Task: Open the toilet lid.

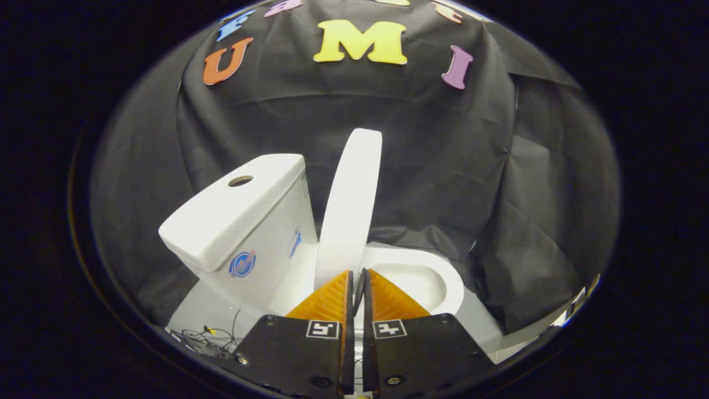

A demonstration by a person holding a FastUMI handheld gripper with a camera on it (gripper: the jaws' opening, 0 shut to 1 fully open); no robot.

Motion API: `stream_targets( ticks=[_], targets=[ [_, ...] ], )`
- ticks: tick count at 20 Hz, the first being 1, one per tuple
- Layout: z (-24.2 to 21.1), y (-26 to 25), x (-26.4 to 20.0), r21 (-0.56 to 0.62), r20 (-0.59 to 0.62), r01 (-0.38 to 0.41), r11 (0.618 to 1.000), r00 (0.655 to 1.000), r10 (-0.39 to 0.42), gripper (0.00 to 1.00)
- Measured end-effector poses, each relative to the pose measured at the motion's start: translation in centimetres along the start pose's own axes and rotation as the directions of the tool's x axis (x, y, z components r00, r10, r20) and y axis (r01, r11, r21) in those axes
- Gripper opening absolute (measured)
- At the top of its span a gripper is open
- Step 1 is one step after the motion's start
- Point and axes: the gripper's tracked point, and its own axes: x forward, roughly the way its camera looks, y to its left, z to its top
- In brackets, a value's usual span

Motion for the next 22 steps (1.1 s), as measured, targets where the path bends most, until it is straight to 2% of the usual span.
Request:
stream_targets(
  ticks=[4, 8, 13, 15, 17, 19, 21, 22],
  targets=[
    [0.4, 2.9, -0.2, -0.098, 0.042, 0.056, 0.994, 0.998, -0.052, 0.09],
    [0.5, 7.4, -0.1, -0.271, 0.109, 0.092, 0.958, 0.992, -0.065, 0.09],
    [0.1, 9.5, 0.2, -0.342, 0.132, 0.121, 0.932, 0.988, -0.08, 0.1],
    [0.3, 9.5, 0.1, -0.314, 0.119, 0.079, 0.946, 0.992, -0.043, 0.1],
    [1.5, 9.7, -0.8, -0.27, 0.144, -0.027, 0.962, 0.987, 0.068, 0.16],
    [3.6, 9.9, -2.6, -0.244, 0.217, -0.1, 0.965, 0.964, 0.155, 0.32],
    [6.4, 7.6, -6.0, -0.194, 0.335, -0.108, 0.975, 0.927, 0.169, 0.67],
    [7.6, 6.3, -7.4, -0.168, 0.389, -0.109, 0.98, 0.906, 0.167, 0.67]
  ],
)
